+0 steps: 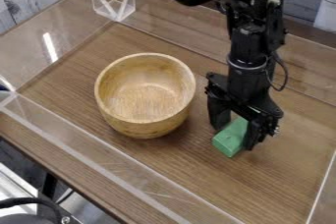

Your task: Put the green block in the brown bowl

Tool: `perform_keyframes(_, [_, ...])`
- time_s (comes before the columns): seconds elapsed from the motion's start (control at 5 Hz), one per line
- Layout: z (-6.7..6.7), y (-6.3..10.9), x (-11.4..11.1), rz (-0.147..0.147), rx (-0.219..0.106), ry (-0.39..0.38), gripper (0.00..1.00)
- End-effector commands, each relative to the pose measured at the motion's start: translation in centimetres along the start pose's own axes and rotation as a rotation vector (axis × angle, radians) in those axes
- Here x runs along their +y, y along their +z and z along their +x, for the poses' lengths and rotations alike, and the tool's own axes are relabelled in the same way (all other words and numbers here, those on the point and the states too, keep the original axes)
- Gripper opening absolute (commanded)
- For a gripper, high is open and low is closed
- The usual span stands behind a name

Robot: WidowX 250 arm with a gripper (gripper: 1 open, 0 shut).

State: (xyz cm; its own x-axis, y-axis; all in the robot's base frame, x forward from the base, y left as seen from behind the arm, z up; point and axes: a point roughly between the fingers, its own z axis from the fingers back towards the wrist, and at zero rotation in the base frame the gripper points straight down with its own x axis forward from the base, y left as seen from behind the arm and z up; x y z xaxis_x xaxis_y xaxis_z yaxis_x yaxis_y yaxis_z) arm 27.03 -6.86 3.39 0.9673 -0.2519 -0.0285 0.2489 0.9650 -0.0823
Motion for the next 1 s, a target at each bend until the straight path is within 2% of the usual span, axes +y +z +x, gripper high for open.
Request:
perform_keyframes(0.0, [1.13,1.92,0.2,0.003,-0.074,-0.005,1.0])
perform_keyframes(0.6, [1.29,1.81,0.31,-0.001,-0.07,-0.002,1.0])
perform_keyframes(0.8, [1.35,1.57,0.42,-0.001,-0.066,0.003,0.0])
